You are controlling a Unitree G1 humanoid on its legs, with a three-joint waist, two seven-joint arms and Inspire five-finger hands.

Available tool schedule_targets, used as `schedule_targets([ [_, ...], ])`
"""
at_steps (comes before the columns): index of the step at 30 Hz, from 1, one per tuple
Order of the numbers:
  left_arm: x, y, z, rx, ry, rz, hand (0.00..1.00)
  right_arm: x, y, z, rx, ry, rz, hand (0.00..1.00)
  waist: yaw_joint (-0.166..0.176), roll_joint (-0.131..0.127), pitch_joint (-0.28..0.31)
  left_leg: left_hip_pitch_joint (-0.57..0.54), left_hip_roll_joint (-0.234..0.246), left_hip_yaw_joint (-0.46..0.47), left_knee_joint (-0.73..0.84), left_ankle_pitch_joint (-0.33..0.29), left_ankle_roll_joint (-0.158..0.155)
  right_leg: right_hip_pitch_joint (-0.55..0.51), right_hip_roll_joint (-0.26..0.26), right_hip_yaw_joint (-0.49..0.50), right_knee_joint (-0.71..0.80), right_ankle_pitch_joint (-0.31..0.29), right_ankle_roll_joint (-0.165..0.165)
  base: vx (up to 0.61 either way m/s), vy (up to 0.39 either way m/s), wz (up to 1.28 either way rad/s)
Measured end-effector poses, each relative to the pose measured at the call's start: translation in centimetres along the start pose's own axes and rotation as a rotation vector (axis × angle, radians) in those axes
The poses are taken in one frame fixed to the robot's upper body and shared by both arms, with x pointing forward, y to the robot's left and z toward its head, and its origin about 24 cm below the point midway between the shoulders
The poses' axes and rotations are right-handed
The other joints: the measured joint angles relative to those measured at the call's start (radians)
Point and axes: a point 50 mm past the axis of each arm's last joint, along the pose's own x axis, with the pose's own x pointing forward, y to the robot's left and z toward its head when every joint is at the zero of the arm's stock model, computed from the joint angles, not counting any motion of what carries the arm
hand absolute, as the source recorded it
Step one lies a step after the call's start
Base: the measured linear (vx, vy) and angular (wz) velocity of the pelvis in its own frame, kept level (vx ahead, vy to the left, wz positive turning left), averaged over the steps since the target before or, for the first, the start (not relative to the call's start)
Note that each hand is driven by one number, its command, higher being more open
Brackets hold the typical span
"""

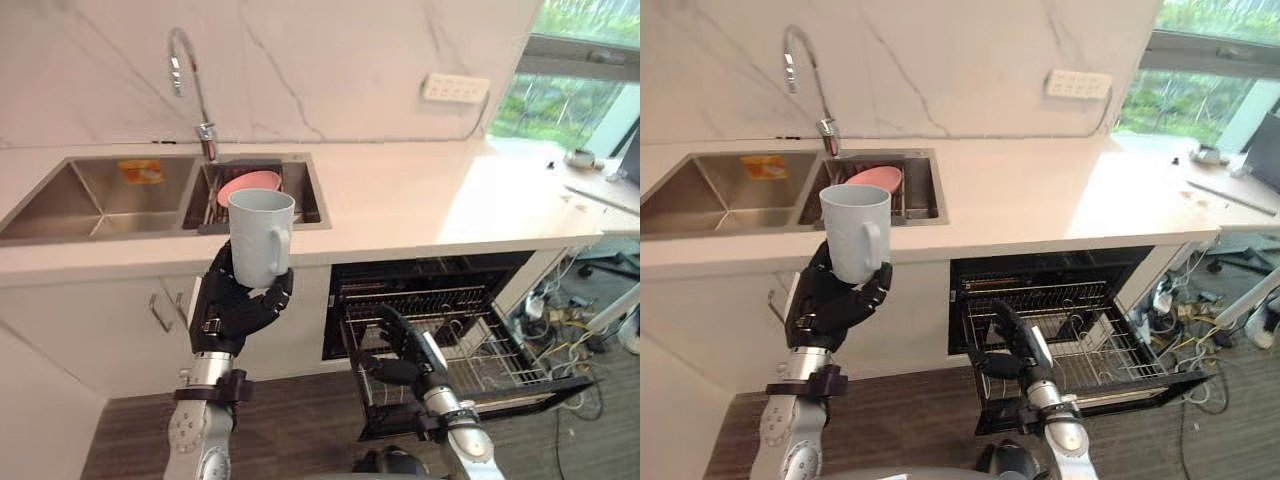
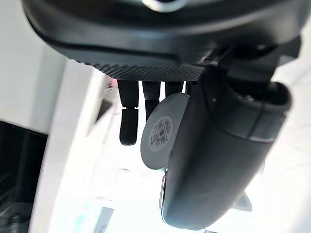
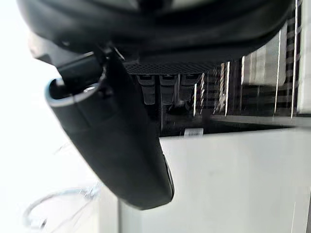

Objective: Walk over to the sink, pick up the cup, carry it to the dishwasher, place the cup inside the dishwasher, then close the dishwasher door

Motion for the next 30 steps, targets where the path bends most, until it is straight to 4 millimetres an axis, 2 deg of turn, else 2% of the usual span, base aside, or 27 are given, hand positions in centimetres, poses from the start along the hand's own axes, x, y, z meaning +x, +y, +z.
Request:
schedule_targets([
  [1,-0.1,-0.2,-0.5,-0.003,0.022,-0.007,0.3,0.0,-0.2,0.0,-0.003,0.001,-0.01,0.9,0.005,-0.001,0.002,-0.03,0.016,0.008,0.057,0.02,0.0,0.029,0.02,0.014,-0.058,0.013,-0.008,0.26,-0.069,-0.49],
  [3,-0.2,-0.9,-0.9,0.012,0.039,-0.043,0.3,0.1,-0.7,0.3,-0.008,-0.011,-0.032,0.9,0.006,-0.002,0.001,-0.062,0.002,0.006,0.011,-0.034,0.001,0.068,0.04,0.036,-0.147,0.039,-0.012,0.25,-0.035,-0.46],
  [4,-0.1,-1.4,-1.0,0.009,0.042,-0.075,0.3,0.4,-1.1,0.7,-0.01,-0.026,-0.051,0.9,0.008,-0.002,0.001,-0.093,-0.035,-0.016,-0.068,-0.058,0.008,0.099,0.049,0.06,-0.221,0.064,-0.018,0.17,0.026,-0.46],
  [6,-0.1,-1.6,-1.0,0.006,0.039,-0.088,0.3,0.7,-1.4,1.2,-0.013,-0.043,-0.062,0.9,0.013,-0.003,0.0,-0.116,-0.076,-0.056,-0.161,-0.057,0.011,0.127,0.055,0.093,-0.286,0.099,-0.004,0.15,0.058,-0.58],
  [7,0.0,-1.6,-0.8,0.008,0.031,-0.086,0.3,0.9,-1.4,1.3,-0.018,-0.048,-0.058,0.9,0.018,0.002,-0.002,-0.128,-0.093,-0.088,-0.234,-0.04,0.021,0.145,0.064,0.12,-0.321,0.122,0.009,0.12,0.098,-0.71],
  [9,0.1,-1.6,-0.4,0.01,0.011,-0.081,0.3,0.9,-1.4,1.4,-0.023,-0.049,-0.051,0.9,0.018,0.026,-0.017,-0.142,-0.079,-0.095,-0.333,0.078,0.031,0.155,0.094,0.151,-0.347,0.135,0.022,0.11,0.126,-0.67],
  [10,0.2,-1.5,-0.2,0.016,0.004,-0.076,0.3,0.9,-1.3,1.3,-0.02,-0.043,-0.049,0.9,0.022,0.031,-0.024,-0.136,-0.069,-0.084,-0.338,0.112,-0.007,0.155,0.106,0.174,-0.353,0.14,0.029,0.11,0.138,-0.5],
  [12,0.5,-1.3,0.1,0.034,-0.009,-0.068,0.3,0.8,-0.6,1.2,0.006,-0.048,-0.042,0.9,0.012,0.015,-0.045,-0.136,-0.087,-0.056,-0.385,0.123,0.009,0.154,0.097,0.198,-0.408,0.175,0.052,0.11,0.157,-0.37],
  [17,1.0,-1.4,0.2,0.035,-0.018,-0.061,0.3,0.9,0.3,1.6,0.035,-0.074,-0.021,0.9,0.009,0.012,-0.044,-0.092,-0.125,-0.02,-0.454,0.146,0.03,0.183,0.076,0.239,-0.487,0.218,0.082,0.05,0.125,-0.18],
  [21,1.0,-1.2,0.3,0.039,-0.021,-0.049,0.3,1.0,1.5,2.8,0.046,-0.134,0.028,0.9,0.01,0.012,-0.044,-0.058,-0.128,0.011,-0.483,0.148,0.03,0.21,0.082,0.268,-0.529,0.239,0.083,0.02,0.032,-0.23],
  [23,0.9,-1.2,0.2,0.039,-0.017,-0.049,0.3,1.1,2.2,4.1,0.049,-0.195,0.068,0.9,0.008,0.012,-0.044,-0.055,-0.128,0.04,-0.488,0.148,0.03,0.216,0.089,0.295,-0.573,0.269,0.08,-0.01,-0.009,-0.36],
  [30,0.6,-1.4,-1.3,0.036,0.044,-0.057,0.3,0.2,3.4,6.8,0.127,-0.33,0.129,0.9,-0.012,0.01,-0.043,-0.019,-0.108,0.118,-0.496,0.139,0.016,0.215,0.116,0.36,-0.578,0.279,0.069,-0.03,-0.024,-0.33],
])
